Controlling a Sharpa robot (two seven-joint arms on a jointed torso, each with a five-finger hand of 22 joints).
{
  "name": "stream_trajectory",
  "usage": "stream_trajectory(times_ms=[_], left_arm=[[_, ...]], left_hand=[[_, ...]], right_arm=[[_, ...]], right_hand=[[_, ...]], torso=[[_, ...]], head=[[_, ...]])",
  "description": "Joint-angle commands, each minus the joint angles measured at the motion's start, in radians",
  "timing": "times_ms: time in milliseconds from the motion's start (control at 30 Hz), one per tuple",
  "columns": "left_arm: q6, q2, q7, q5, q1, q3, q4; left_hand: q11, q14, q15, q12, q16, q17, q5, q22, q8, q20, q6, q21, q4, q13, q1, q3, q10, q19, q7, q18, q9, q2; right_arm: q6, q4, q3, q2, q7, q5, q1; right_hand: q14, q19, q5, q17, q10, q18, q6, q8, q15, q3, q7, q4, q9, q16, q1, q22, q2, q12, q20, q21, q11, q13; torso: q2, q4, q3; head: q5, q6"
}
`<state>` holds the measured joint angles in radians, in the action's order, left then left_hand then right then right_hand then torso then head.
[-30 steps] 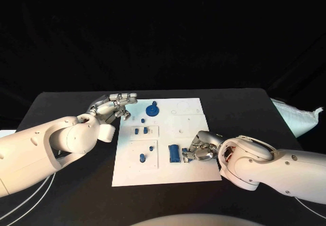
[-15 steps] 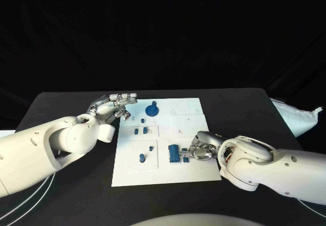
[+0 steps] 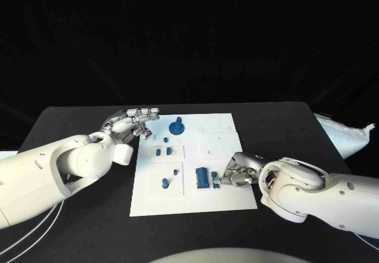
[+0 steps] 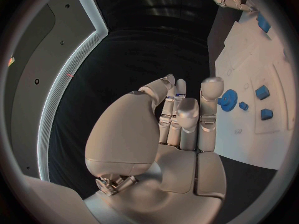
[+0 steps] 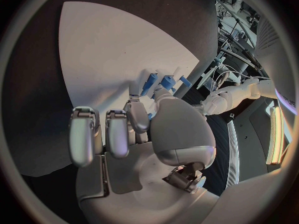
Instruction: Assemble the parts on the task board
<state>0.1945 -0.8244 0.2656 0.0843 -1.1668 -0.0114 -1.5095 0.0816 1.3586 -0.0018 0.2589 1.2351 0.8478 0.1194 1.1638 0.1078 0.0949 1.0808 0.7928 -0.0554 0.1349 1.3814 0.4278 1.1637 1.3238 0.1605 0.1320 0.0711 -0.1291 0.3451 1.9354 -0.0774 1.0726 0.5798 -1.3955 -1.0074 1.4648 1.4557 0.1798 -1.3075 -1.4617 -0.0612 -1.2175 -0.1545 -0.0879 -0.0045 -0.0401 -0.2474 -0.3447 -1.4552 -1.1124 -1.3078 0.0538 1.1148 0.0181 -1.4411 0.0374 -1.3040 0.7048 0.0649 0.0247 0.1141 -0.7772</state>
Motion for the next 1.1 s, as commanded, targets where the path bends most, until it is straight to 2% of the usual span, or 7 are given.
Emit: stream_trajectory(times_ms=[33, 167, 467, 667, 800, 1000, 1100], left_arm=[[-0.019, 0.001, 0.001, -0.004, 0.000, 0.000, -0.001], [-0.019, 0.001, 0.001, -0.004, 0.000, 0.000, 0.000], [-0.018, 0.000, 0.000, -0.004, 0.000, 0.000, 0.002], [-0.019, 0.000, 0.000, -0.004, 0.000, 0.000, 0.001], [-0.019, 0.001, -0.001, -0.004, 0.000, 0.000, 0.001], [-0.019, 0.001, -0.002, -0.004, 0.000, 0.000, 0.002], [-0.019, 0.001, -0.002, -0.004, 0.000, 0.000, 0.002]], left_hand=[[0.001, -0.007, 0.001, 0.007, -0.001, -0.003, 0.001, -0.002, 0.005, 0.005, -0.010, -0.008, -0.007, 0.002, 0.003, -0.002, -0.009, 0.000, 0.001, 0.014, 0.000, 0.009], [0.001, -0.007, 0.001, 0.007, -0.001, -0.003, 0.001, -0.002, 0.005, 0.005, -0.010, -0.008, -0.007, 0.002, 0.003, -0.002, -0.009, 0.000, 0.001, 0.014, 0.000, 0.009], [0.001, -0.007, 0.001, 0.007, -0.001, -0.003, 0.001, -0.002, 0.005, 0.005, -0.010, -0.008, -0.007, 0.002, 0.003, -0.002, -0.009, 0.000, 0.001, 0.014, 0.000, 0.009], [0.001, -0.007, 0.001, 0.007, -0.001, -0.003, 0.001, -0.002, 0.005, 0.005, -0.010, -0.008, -0.007, 0.002, 0.003, -0.002, -0.009, 0.000, 0.001, 0.014, 0.000, 0.009], [0.001, -0.007, 0.001, 0.007, -0.001, -0.003, 0.001, -0.002, 0.005, 0.005, -0.010, -0.008, -0.007, 0.002, 0.003, -0.002, -0.009, 0.000, 0.001, 0.014, 0.000, 0.009], [0.001, -0.007, 0.001, 0.007, -0.001, -0.003, 0.001, -0.002, 0.005, 0.005, -0.010, -0.008, -0.007, 0.002, 0.003, -0.002, -0.009, 0.000, 0.001, 0.014, 0.000, 0.009], [0.001, -0.007, 0.001, 0.007, -0.001, -0.003, 0.001, -0.002, 0.005, 0.005, -0.010, -0.008, -0.007, 0.002, 0.003, -0.002, -0.009, 0.000, 0.001, 0.014, 0.000, 0.009]], right_arm=[[-0.028, 0.002, 0.000, 0.004, -0.035, -0.018, 0.001], [-0.039, 0.002, 0.000, 0.007, -0.048, -0.018, 0.001], [-0.040, -0.007, 0.000, 0.006, -0.043, -0.023, 0.001], [-0.050, -0.027, 0.001, -0.009, -0.030, -0.031, 0.001], [-0.058, -0.036, 0.001, -0.020, -0.025, -0.039, 0.001], [-0.037, -0.034, 0.001, -0.026, -0.034, -0.042, 0.002], [-0.006, -0.028, 0.001, -0.023, -0.054, -0.032, 0.002]], right_hand=[[0.073, 0.001, -0.023, -0.091, 0.005, 0.007, 0.010, -0.003, -0.005, -0.011, -0.003, 0.015, -0.002, 0.005, -0.032, -0.020, 0.002, -0.008, 0.001, 0.001, -0.008, 0.004], [0.072, -0.001, -0.044, -0.088, 0.007, 0.007, 0.014, -0.002, -0.003, -0.027, -0.005, 0.025, -0.004, 0.007, -0.060, -0.018, 0.002, -0.014, 0.002, 0.003, -0.009, 0.005], [0.073, 0.001, -0.049, -0.090, 0.006, 0.007, 0.013, -0.003, -0.003, -0.032, -0.005, 0.026, -0.005, 0.006, -0.066, -0.021, -0.002, -0.012, 0.002, 0.002, -0.009, 0.002], [0.074, 0.002, -0.053, -0.093, 0.005, 0.008, 0.011, -0.004, -0.003, -0.036, -0.005, 0.025, -0.007, 0.004, -0.074, -0.024, -0.014, -0.008, 0.003, 0.000, -0.009, -0.001], [0.074, 0.003, -0.054, -0.094, 0.003, 0.008, 0.012, -0.004, -0.004, -0.041, -0.004, 0.038, -0.009, 0.003, -0.102, -0.026, -0.022, -0.006, 0.002, -0.001, -0.008, -0.003], [0.074, 0.002, -0.050, -0.093, 0.004, 0.008, 0.013, -0.004, -0.004, -0.049, -0.004, 0.052, -0.011, 0.004, -0.126, -0.025, -0.027, -0.007, 0.002, 0.000, -0.008, -0.004], [0.073, 0.001, -0.018, -0.090, 0.005, 0.008, 0.015, -0.003, -0.003, -0.064, -0.005, 0.050, -0.012, 0.006, -0.126, -0.023, -0.028, -0.013, 0.002, 0.001, -0.009, -0.002]], torso=[[0.000, -0.0001, -0.0001], [0.000, 0.0002, 0.0001], [0.000, 0.0011, 0.0008], [0.000, 0.0010, 0.0007], [0.000, 0.0018, 0.0003], [-0.001, -0.0006, 0.0010], [0.000, -0.0001, 0.0004]], head=[[-0.001, -0.001], [-0.001, -0.001], [-0.001, -0.001], [-0.003, -0.003], [-0.004, -0.004], [-0.005, -0.004], [-0.005, -0.004]])
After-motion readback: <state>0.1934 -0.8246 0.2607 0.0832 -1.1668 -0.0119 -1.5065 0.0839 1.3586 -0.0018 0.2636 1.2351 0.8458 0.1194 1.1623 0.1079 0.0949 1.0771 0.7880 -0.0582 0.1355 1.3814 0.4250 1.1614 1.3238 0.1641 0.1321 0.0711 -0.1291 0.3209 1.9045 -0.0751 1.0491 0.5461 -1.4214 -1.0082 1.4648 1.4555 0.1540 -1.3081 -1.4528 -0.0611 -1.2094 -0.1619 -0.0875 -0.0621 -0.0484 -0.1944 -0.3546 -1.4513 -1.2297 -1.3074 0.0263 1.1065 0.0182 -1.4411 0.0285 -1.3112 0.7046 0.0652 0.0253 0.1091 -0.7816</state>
